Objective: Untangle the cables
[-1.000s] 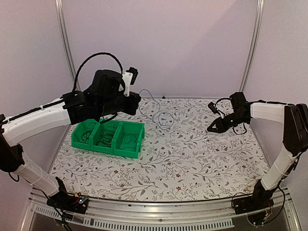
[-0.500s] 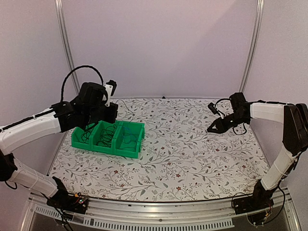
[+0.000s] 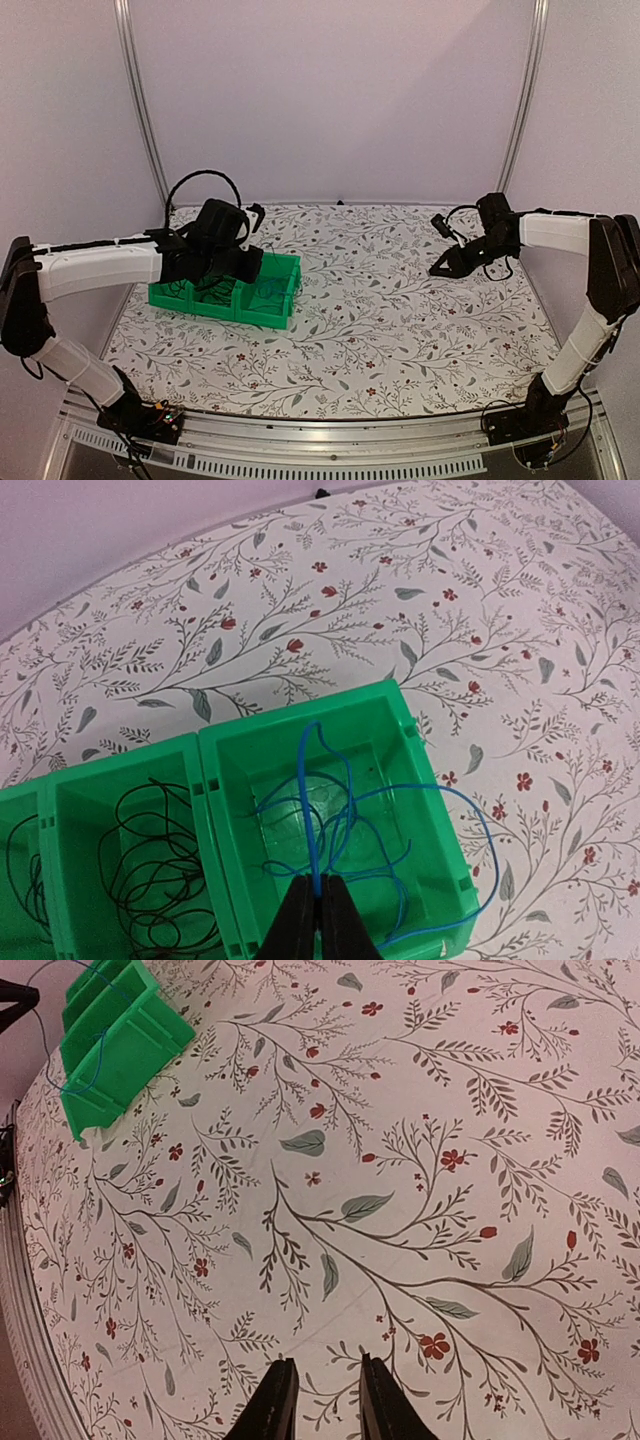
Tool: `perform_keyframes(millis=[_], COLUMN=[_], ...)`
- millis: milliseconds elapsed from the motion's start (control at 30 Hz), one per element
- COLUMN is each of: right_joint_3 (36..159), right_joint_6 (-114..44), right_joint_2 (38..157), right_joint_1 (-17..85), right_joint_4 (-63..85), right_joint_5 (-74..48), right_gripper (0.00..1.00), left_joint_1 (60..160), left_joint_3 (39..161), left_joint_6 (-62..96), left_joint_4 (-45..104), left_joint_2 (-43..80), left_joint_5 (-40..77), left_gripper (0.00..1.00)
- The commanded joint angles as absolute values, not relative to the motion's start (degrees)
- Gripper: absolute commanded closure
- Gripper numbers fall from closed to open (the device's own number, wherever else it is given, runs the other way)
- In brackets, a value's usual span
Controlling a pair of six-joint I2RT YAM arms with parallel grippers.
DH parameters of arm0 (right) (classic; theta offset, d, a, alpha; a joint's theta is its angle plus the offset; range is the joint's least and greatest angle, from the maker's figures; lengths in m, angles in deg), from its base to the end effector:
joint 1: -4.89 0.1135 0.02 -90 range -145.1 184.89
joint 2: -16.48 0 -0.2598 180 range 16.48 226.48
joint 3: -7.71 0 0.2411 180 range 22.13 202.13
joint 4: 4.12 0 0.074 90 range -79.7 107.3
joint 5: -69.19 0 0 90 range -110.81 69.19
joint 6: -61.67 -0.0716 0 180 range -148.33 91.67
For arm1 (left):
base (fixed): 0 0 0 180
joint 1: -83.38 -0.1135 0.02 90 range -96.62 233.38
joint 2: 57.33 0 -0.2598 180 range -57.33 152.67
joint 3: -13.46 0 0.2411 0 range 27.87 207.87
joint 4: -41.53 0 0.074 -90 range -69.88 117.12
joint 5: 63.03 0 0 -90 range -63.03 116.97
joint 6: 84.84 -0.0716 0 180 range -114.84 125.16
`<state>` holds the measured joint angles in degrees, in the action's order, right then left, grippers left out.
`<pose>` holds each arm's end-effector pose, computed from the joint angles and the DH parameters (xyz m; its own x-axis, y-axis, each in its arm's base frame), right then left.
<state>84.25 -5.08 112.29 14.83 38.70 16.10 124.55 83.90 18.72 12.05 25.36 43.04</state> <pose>0.3229 0.1002 0.1764 -0.6359 -0.4319 -0.6396 -0.7248 0.6188 0.3028 0.2608 -0.2017 0.2250 -0.5989 0.2245 -0.7687 0.3463 0.9381 0.0041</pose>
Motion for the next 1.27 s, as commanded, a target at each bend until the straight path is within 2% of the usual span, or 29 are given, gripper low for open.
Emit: perform_keyframes(millis=[0,133,233,433,600,733,800,833,867,900,933,1000,1167,1233], right_joint_3=[85.00,84.58,84.21,84.30,85.03,84.72,84.42,84.03,83.54,83.01,82.33,80.22,74.03,71.95], right_joint_6=[-3.14,-2.76,-2.75,-2.84,-1.78,-3.35,-5.75,-7.79,-12.62,-15.99,-18.72,-25.45,-23.16,-23.34], right_joint_2=[110.78,108.13,106.98,107.94,106.88,99.60,96.30,94.90,92.56,90.62,89.33,85.86,80.55,79.19], right_joint_1=[14.53,14.45,14.41,14.45,14.47,14.15,14.03,13.99,13.92,13.89,13.97,13.98,13.96,13.95], right_joint_4=[39.99,39.30,38.95,39.20,40.06,36.60,33.45,30.56,28.05,25.04,22.52,18.29,13.08,11.57], right_joint_5=[19.61,19.45,19.79,20.17,21.29,19.31,16.11,11.90,8.06,2.59,-2.21,-8.80,-6.93,-6.00], right_gripper=[0.73,0.70,0.69,0.69,0.68,0.64,0.61,0.56,0.49,0.43,0.20,0.08,0.09,0.05], left_joint_1=[123.77,122.68,120.43,119.07,119.73,119.89,119.87,119.83,119.79,119.73,119.68,119.56,119.50,119.45], left_joint_3=[86.05,85.85,84.73,83.30,84.25,83.94,84.40,84.84,85.55,86.20,86.90,87.84,84.57,80.33], left_joint_6=[21.18,23.05,23.97,24.13,21.75,19.50,17.69,16.50,15.52,15.15,15.26,15.29,12.15,11.07], left_joint_4=[10.57,9.11,8.60,8.28,7.86,8.81,9.08,8.93,8.81,8.65,8.44,8.33,13.39,17.90], left_joint_2=[27.95,27.46,26.69,23.98,20.29,14.02,11.21,10.01,9.00,8.13,7.24,6.04,5.20,4.61], left_joint_5=[42.78,44.57,44.33,44.65,42.57,40.94,41.03,40.89,40.95,41.12,41.39,41.36,42.19,43.43], left_gripper=[0.94,0.88,1.00,1.00,0.70,0.47,0.31,0.10,0.02,0.01,0.00,0.00,0.00,0.00])
